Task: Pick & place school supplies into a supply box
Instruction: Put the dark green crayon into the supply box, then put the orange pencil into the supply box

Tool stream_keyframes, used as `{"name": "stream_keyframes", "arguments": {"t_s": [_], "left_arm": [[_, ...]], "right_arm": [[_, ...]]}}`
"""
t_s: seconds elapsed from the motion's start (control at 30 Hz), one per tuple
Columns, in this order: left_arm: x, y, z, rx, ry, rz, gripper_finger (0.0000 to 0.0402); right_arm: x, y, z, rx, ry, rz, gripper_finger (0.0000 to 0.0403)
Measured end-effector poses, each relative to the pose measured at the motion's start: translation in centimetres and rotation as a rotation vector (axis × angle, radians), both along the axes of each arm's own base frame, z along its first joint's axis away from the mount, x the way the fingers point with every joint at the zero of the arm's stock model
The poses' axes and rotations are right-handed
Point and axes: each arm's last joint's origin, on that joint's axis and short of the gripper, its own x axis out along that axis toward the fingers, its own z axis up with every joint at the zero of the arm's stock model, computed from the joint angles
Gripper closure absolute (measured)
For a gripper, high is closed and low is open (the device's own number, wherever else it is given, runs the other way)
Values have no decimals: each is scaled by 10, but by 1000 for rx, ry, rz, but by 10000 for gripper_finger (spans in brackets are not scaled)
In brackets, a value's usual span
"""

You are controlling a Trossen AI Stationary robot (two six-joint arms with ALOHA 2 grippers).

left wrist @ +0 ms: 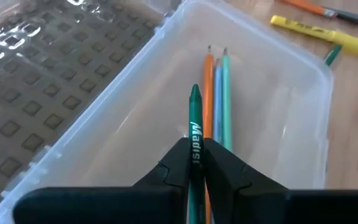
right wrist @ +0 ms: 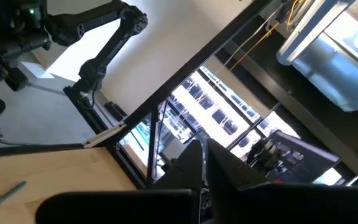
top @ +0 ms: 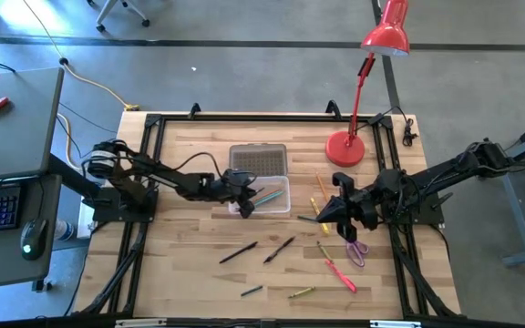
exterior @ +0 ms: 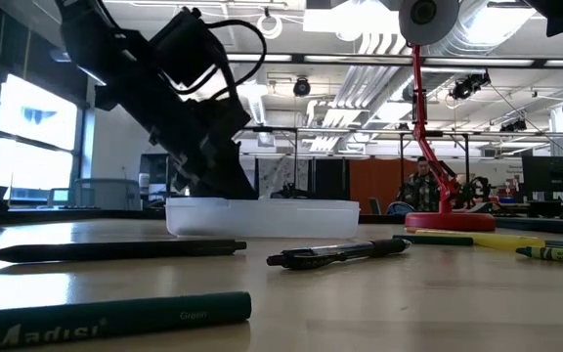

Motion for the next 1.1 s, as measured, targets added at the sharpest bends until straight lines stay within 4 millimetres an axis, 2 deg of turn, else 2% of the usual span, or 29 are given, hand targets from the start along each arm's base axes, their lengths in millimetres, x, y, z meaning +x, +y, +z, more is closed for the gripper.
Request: {"name": "stream_keyframes", "arguments": {"t_s": [0.33,0.57,0.73,0.87,0.97,1.1], "left_arm": [[11,0,13,82,102,-73,294],[31,0,48,167,110,-146,295],[44,0,92,170,160,-168,303],[47,0,134,195,265,-194,306],[44,0,166,222,320,-211,307],[31,2,214,303,350,-195,307]], "right_arm": [[0,0,0,83,45,23,402],[1,0,-6,234,189,60,402],[1,-1,-4,210,148,13,402],[2,-1,-5,344,172,-228,402],[1,1,-13,441,247,-405,400],[1,6,-19,537,364,-496,379]]}}
